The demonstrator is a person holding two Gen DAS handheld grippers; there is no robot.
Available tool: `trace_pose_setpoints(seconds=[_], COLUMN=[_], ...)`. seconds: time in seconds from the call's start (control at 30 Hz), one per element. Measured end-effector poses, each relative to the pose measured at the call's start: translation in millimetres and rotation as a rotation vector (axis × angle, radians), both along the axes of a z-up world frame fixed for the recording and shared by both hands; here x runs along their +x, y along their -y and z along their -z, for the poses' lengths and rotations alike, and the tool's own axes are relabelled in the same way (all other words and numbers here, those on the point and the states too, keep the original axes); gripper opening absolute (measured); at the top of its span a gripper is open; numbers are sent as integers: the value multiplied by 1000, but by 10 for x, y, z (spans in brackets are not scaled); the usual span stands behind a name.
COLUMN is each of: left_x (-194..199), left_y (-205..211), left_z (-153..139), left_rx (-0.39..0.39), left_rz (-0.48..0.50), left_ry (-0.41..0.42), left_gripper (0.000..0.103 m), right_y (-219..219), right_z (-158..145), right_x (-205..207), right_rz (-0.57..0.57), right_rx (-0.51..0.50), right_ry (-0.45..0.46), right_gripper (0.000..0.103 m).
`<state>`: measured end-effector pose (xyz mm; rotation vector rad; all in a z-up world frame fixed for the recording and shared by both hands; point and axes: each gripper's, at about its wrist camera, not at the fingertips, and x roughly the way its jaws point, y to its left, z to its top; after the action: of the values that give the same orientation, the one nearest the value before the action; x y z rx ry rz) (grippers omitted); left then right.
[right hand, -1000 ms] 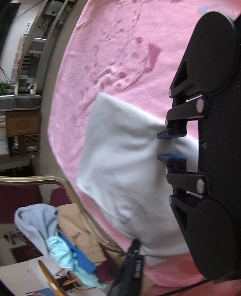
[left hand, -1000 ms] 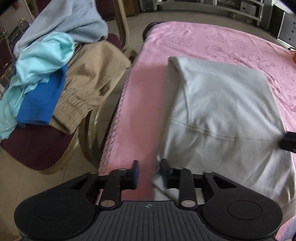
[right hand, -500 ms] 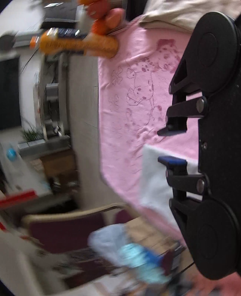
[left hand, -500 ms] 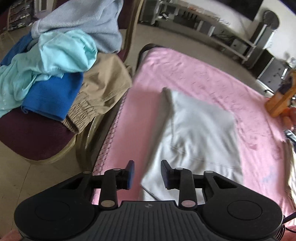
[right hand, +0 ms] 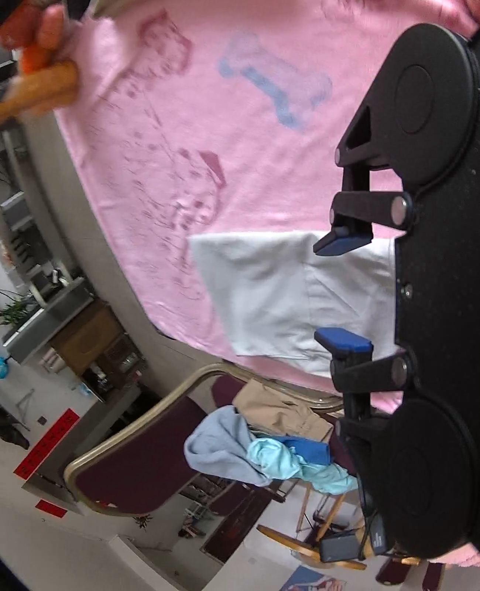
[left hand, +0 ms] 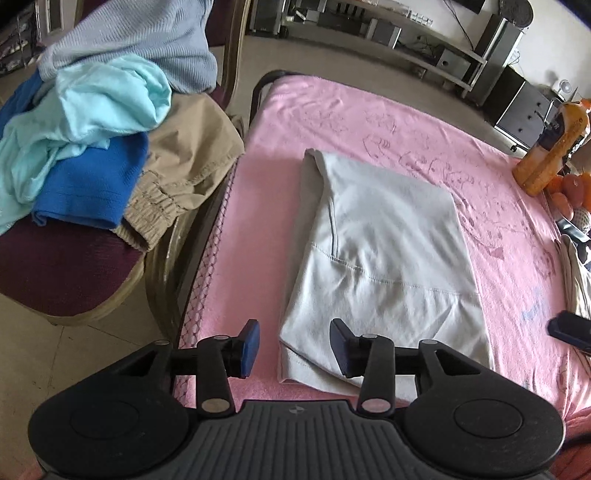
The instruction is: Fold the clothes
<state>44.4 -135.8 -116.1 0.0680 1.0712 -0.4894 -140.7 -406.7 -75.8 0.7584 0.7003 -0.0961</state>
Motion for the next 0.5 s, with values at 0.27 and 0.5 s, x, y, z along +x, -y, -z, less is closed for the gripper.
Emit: trace_pose_setpoints(seconds=[0.27, 0.5], left_x=[112, 169], left_y=[-12, 59], left_z=[37, 8], left_rx=[-25, -69], left_rz=[-25, 2], left_ry=[-34, -41], left_gripper=[42, 43], right_y=[42, 148], right_z=[197, 271], right_x=[217, 334], right_rz=[-19, -23], right_rx=[2, -9], right_ry=[-17, -23], right_gripper=[45, 45])
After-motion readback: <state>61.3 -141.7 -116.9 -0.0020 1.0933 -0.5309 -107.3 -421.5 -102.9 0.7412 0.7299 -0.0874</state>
